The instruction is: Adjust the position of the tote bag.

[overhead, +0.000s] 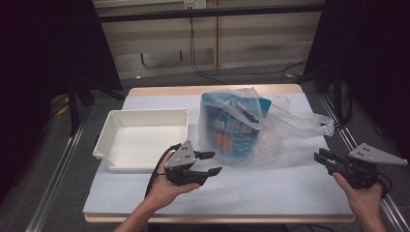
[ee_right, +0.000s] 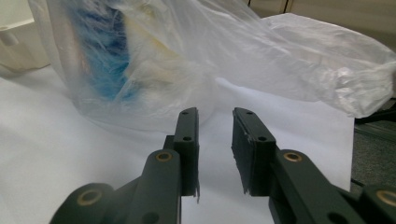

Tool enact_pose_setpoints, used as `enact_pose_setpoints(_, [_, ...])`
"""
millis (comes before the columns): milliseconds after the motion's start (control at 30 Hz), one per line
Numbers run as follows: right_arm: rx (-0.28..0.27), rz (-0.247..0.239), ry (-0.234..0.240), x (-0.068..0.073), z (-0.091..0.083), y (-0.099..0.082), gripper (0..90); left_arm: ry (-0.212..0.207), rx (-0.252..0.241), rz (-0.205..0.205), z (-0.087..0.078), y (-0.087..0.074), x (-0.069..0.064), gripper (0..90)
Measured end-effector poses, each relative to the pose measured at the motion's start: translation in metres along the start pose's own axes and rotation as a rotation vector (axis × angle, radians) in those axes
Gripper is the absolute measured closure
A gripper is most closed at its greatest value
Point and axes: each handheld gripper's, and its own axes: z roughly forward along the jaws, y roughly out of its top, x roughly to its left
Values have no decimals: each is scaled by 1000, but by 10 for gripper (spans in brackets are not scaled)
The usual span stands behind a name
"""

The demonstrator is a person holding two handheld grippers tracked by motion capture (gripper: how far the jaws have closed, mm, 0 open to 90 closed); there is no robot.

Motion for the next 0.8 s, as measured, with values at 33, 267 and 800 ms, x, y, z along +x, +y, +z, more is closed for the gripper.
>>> enact_pose_setpoints(33, [-3,6,-15,-4,-1,2,688,-6,-1,-1,1,1,1,476])
enact_pose_setpoints(267, [-2,12,-31,-15,2,12,644,-5,-1,-38,12,5,10,470])
enact_pose_setpoints(800, [35,51,-100,-66,22,35,520,11,20,-47,22,2,14,430])
